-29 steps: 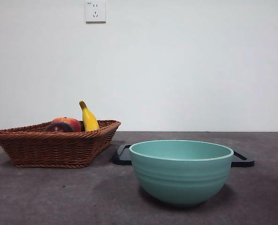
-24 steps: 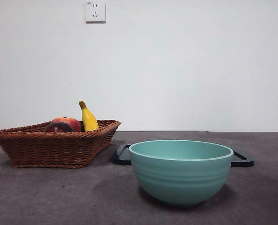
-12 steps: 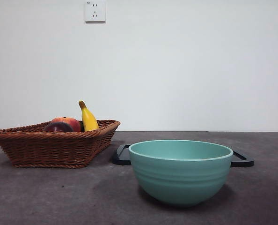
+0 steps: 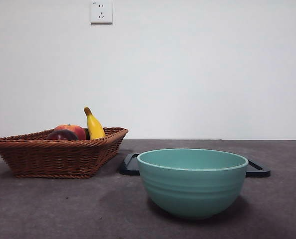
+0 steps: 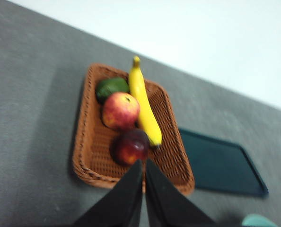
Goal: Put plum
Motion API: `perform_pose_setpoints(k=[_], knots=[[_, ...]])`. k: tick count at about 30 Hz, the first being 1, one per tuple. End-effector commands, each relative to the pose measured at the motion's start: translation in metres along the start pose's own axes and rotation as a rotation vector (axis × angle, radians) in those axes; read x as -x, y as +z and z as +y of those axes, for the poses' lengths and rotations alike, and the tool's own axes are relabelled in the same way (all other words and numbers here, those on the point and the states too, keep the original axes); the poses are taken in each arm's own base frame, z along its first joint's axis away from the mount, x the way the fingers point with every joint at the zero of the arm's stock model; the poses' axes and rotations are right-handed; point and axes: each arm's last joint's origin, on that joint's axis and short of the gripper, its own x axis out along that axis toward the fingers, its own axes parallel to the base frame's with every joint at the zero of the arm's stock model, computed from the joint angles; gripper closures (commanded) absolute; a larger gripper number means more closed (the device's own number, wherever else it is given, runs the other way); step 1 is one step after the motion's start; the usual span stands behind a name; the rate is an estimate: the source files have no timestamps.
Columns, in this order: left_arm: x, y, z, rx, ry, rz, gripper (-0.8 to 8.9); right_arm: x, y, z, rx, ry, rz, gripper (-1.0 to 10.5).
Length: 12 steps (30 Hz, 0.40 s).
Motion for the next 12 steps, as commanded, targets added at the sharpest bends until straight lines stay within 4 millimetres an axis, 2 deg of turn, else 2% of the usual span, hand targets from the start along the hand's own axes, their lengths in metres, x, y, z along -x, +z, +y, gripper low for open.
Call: perform_pose_setpoints(k=[1, 6, 12], knots=[[0.0, 0.018, -0.008, -0.103, -0.026, 0.055, 8.04, -0.003, 0.016, 0.005, 0.068, 0.049, 0.077, 9.4], [-0.004, 0.04, -0.018, -0.163, -0.106, 0.195, 8.04, -0.012, 0.041, 0.013, 0.088, 0.145, 0.257, 9.4], [-0.011, 0.054, -0.027, -0.22, -0.18, 0.369, 8.05, -0.025, 0.06, 0.019, 0.094, 0.216, 0.445, 9.4]])
